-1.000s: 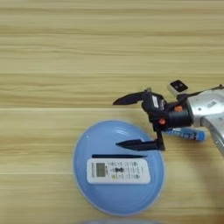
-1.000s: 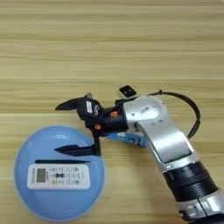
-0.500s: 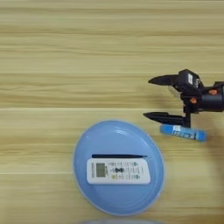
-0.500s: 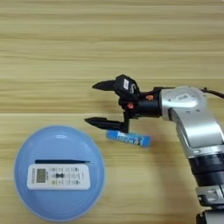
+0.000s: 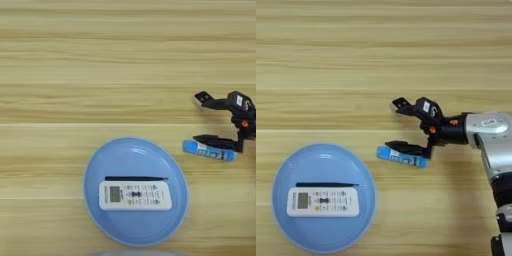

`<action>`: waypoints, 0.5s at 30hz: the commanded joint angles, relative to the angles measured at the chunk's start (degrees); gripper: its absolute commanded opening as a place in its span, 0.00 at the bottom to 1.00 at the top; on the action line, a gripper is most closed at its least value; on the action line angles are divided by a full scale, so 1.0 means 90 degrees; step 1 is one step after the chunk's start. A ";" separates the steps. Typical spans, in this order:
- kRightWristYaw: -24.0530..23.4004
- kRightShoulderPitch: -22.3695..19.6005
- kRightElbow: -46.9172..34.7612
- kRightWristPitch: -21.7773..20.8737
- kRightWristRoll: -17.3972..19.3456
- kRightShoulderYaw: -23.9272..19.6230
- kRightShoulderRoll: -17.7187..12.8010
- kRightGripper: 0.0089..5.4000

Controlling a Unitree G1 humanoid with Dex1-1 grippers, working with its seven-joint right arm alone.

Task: Move the objects on the table

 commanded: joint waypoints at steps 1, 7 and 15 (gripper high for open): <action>-0.0277 -0.0514 -0.0005 -0.0223 -0.0049 -0.0126 -0.0207 1.00; -0.0396 -0.0645 0.0409 -0.0338 -0.0188 -0.0081 -0.0120 1.00; -0.0492 -0.0740 0.0637 -0.0381 -0.0289 -0.0063 0.0000 1.00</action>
